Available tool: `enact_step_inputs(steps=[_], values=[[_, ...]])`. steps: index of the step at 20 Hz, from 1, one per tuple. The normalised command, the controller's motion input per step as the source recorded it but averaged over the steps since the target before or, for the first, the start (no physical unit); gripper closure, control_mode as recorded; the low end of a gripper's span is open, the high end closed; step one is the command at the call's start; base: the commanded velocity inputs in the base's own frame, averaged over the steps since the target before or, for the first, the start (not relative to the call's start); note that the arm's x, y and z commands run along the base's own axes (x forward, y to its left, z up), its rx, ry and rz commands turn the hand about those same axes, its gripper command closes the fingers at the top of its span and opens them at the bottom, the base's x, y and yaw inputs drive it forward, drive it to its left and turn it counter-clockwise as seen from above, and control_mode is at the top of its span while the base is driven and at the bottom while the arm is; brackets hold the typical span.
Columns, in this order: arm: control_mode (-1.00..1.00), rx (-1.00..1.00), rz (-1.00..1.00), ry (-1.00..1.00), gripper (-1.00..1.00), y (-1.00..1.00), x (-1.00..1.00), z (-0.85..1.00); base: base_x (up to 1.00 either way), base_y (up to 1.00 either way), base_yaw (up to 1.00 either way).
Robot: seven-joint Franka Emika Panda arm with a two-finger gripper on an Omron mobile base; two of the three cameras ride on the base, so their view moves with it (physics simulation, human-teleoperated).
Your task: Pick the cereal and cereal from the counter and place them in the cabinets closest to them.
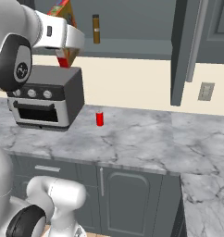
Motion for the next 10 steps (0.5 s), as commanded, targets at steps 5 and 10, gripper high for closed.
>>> enact_step_inputs(steps=[5,10], values=[[-1.00,-0.01,0.04,-0.03,1.00,0.00,0.14,0.00,0.00,0.00,0.00],[-1.00,-0.01,0.02,-0.03,1.00,0.00,0.15,0.00,0.00,0.00,0.00]])
